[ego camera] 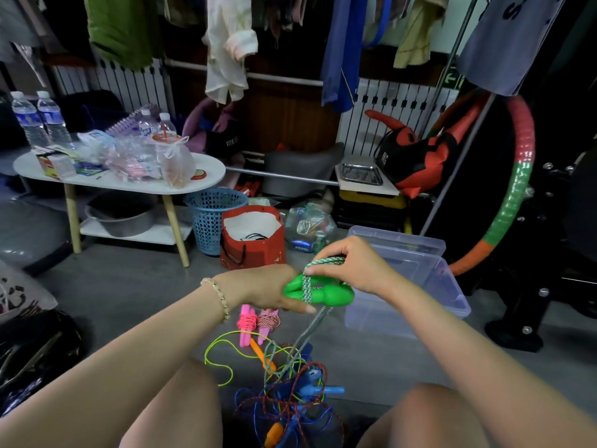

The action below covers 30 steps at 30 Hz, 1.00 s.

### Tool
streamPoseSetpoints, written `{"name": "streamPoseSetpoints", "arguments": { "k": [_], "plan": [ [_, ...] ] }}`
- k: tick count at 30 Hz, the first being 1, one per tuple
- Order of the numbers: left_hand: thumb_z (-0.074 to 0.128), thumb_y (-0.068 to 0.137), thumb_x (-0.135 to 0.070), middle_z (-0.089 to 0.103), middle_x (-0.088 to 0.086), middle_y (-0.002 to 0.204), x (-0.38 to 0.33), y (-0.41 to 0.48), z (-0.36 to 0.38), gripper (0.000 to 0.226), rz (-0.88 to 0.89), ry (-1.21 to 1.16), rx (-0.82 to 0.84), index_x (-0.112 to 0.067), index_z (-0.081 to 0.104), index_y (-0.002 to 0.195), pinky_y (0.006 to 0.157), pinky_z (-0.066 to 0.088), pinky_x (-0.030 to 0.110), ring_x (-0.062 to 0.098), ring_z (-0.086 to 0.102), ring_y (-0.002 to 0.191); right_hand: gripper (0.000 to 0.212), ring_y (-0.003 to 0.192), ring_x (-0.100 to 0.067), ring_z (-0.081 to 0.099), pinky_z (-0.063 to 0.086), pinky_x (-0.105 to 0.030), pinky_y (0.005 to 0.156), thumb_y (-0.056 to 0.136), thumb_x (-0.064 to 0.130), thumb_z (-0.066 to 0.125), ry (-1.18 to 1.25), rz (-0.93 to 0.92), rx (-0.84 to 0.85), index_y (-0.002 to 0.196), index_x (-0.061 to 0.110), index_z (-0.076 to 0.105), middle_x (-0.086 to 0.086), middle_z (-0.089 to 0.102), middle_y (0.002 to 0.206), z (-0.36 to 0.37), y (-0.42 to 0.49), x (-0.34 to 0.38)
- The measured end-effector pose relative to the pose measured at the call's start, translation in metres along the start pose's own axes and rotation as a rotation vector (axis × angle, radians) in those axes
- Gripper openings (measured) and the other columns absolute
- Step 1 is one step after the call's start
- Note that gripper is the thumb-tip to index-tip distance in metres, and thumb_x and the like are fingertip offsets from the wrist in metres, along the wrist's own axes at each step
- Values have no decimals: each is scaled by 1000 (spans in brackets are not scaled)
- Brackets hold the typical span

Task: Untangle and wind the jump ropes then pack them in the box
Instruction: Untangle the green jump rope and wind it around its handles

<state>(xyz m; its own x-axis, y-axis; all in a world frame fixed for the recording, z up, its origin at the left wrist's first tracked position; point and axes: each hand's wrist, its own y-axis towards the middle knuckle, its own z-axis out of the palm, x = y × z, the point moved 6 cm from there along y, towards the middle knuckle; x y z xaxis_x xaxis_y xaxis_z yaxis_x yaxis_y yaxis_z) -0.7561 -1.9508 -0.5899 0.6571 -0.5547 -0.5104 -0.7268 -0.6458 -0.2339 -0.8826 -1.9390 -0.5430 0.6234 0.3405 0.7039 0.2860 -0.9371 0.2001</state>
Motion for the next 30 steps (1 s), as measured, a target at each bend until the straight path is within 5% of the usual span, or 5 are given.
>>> {"name": "streamPoseSetpoints", "arguments": {
  "k": [8,15,17,21,30],
  "plan": [
    [60,86,-51,65,4,76,-9,-9,-2,32,103,72,-85,-19,60,85,63,42,29,13,56,65,11,81,0,65,48,-16,74,78,22,73,376,181,254,89,21,74,10,74,83,17,-3,-11],
    [52,93,-39,54,-3,61,-2,-14,14,22,189,-493,-89,-20,52,82,50,40,20,8,48,48,92,118,-30,56,45,-37,100,77,77,31,971,432,374,124,4,59,-18,61,124,43,-17,-21],
    [49,88,-49,54,-5,57,5,-12,17,34,137,-643,-134,-15,51,85,47,40,21,10,47,45,105,106,-30,58,51,-31,81,66,84,45,1121,407,315,131,2,51,-20,56,127,51,-16,-26],
    [48,79,-56,54,-5,55,17,-4,25,44,18,-913,-216,-13,48,88,44,40,21,12,46,46,73,58,-8,33,30,-22,55,78,74,36,1082,315,202,114,15,56,2,47,74,63,-20,-31],
    [52,88,-41,53,0,58,20,21,45,40,-90,-1232,-349,-12,41,112,42,41,22,12,48,45,30,47,-6,32,25,-19,46,98,34,40,755,340,-89,99,10,58,2,44,63,61,-31,-54]
  ]
}}
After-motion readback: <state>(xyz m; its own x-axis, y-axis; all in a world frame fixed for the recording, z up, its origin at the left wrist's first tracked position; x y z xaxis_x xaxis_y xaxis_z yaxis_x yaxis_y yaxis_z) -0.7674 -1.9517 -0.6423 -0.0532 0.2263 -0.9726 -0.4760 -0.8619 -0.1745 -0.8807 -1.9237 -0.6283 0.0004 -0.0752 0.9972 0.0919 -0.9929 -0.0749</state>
